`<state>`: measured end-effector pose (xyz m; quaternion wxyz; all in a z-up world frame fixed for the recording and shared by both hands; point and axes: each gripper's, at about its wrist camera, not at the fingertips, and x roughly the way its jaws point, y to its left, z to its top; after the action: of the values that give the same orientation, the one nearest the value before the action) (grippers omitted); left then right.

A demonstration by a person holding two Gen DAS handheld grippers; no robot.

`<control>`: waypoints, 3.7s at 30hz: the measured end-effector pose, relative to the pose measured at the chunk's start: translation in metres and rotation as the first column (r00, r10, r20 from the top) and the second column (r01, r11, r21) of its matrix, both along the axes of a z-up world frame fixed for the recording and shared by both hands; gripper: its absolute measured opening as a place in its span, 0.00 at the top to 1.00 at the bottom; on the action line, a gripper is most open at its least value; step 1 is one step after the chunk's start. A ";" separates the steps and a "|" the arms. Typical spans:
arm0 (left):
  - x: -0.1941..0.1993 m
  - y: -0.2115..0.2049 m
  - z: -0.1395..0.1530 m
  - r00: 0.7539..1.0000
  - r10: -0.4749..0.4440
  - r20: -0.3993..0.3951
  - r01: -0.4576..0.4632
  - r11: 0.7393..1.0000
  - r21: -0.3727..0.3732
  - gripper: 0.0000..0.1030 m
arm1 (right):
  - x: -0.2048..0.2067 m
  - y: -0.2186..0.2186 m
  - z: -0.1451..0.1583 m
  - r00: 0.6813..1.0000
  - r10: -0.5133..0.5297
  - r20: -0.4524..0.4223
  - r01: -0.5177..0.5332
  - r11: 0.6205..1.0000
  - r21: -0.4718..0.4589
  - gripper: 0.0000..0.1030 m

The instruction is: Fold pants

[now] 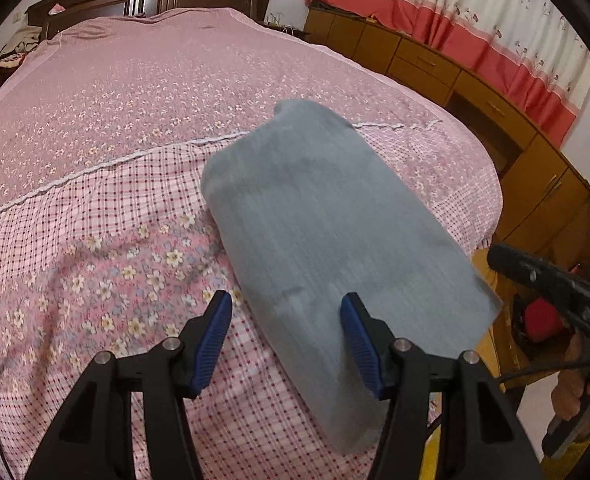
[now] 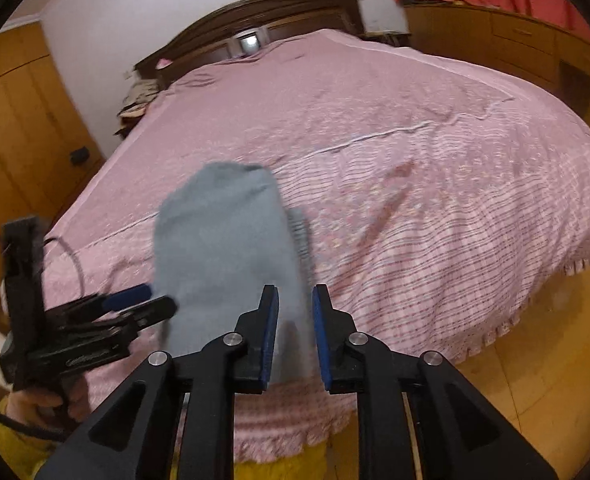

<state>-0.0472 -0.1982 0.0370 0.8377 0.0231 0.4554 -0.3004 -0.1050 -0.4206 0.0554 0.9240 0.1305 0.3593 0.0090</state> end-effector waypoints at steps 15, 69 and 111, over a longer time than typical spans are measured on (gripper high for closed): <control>-0.006 0.004 -0.010 1.000 0.001 -0.028 -0.002 1.000 -0.015 0.41 | 0.021 0.000 -0.055 0.991 0.013 -0.130 -0.014 1.000 -0.010 0.80; 0.046 -0.037 -0.021 0.995 0.011 -0.098 -0.026 0.988 -0.149 0.40 | 0.069 -0.012 -0.046 0.986 0.168 0.019 -0.168 0.969 0.180 0.65; 0.084 0.191 0.076 0.916 0.366 0.164 -0.353 0.930 -0.104 0.50 | 0.137 0.200 0.027 0.906 0.372 0.202 -0.412 0.885 0.215 0.72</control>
<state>0.0363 -0.0070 0.1134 0.9168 -0.0641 0.3627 -0.1543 0.0317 -0.2209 0.0828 0.9037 0.1706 0.3013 0.2518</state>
